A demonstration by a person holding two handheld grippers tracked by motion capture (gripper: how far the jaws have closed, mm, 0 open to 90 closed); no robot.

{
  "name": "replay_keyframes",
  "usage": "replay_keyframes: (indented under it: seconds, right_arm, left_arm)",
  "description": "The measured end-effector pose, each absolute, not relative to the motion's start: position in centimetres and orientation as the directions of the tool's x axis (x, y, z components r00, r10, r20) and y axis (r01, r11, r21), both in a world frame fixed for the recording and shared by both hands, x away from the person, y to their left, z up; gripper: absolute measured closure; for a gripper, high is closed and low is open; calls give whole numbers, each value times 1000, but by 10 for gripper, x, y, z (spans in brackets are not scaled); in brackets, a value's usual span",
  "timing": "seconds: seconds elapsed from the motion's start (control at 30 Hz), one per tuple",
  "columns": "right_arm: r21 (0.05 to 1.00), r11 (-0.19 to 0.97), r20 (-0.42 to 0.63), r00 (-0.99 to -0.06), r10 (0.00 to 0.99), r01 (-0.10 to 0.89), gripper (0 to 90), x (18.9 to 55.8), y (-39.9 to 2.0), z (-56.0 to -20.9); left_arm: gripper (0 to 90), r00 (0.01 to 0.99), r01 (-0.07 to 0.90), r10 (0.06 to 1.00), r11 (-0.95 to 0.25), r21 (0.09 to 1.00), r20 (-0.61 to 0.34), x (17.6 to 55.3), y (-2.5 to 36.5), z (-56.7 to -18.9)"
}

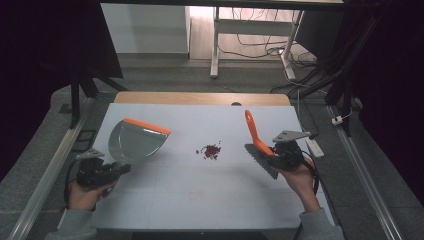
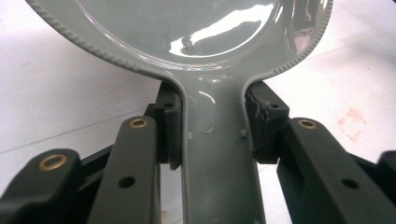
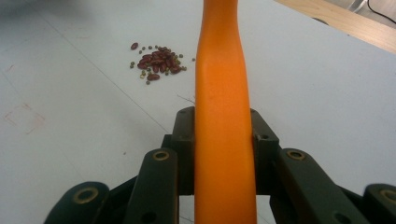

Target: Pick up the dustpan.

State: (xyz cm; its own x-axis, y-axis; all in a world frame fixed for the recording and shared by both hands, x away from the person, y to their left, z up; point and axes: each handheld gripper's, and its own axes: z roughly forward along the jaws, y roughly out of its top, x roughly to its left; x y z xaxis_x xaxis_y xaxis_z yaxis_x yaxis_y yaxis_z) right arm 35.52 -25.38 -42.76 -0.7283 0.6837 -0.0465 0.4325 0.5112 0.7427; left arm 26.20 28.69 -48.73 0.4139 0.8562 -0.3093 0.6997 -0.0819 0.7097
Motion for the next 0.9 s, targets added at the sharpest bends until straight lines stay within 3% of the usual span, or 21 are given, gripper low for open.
replay_keyframes:
  seconds: [0.9]
  right_arm:
    - [740,514,-50,-727,685,433,704,355,-254,-430]
  left_arm:
    - [613,572,658,772,-230,717,-277,256,266,-471]
